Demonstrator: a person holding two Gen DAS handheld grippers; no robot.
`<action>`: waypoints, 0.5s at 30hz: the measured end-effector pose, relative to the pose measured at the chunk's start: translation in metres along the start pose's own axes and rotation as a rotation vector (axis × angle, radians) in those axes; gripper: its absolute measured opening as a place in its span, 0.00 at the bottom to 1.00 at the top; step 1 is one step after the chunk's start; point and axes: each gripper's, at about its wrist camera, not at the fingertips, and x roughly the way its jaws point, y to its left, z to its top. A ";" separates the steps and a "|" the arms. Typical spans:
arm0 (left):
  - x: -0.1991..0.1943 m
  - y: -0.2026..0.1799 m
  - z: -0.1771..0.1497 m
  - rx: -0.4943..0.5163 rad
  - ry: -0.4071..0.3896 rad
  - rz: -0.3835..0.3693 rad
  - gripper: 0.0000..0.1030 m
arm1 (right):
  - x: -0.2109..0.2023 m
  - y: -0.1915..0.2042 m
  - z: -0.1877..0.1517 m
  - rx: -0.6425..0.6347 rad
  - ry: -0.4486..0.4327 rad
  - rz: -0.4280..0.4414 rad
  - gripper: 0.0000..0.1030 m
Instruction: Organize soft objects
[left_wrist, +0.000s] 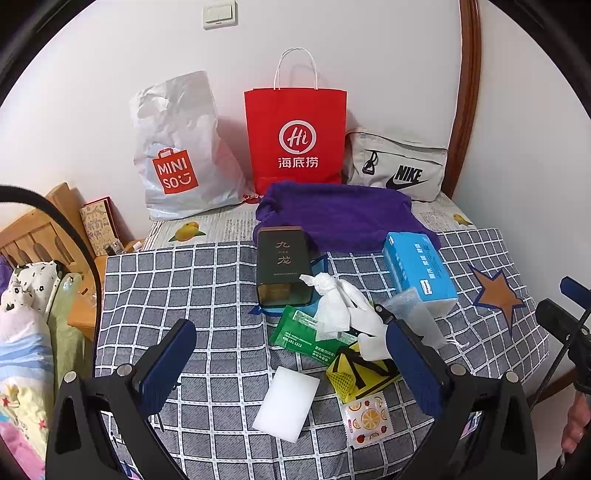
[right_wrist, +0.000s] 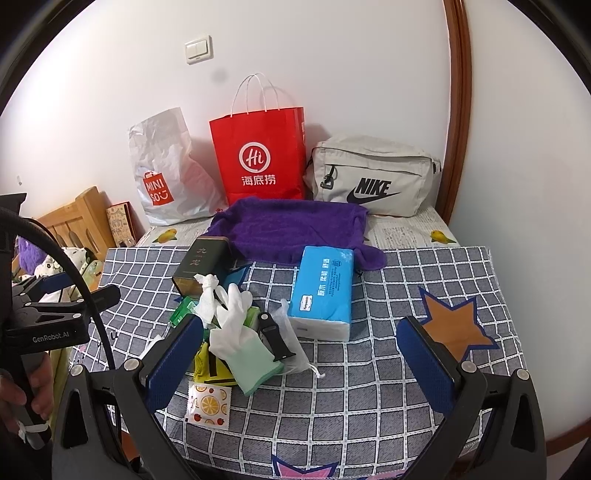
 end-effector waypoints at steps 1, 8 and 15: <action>0.000 0.000 0.000 0.001 -0.001 0.000 1.00 | 0.000 0.000 0.000 0.000 0.000 0.000 1.00; 0.000 0.000 0.000 0.005 -0.001 -0.001 1.00 | 0.000 0.000 0.000 -0.001 -0.001 0.000 1.00; 0.000 0.001 0.000 0.005 -0.002 -0.004 1.00 | 0.000 0.001 0.001 0.001 -0.004 0.000 1.00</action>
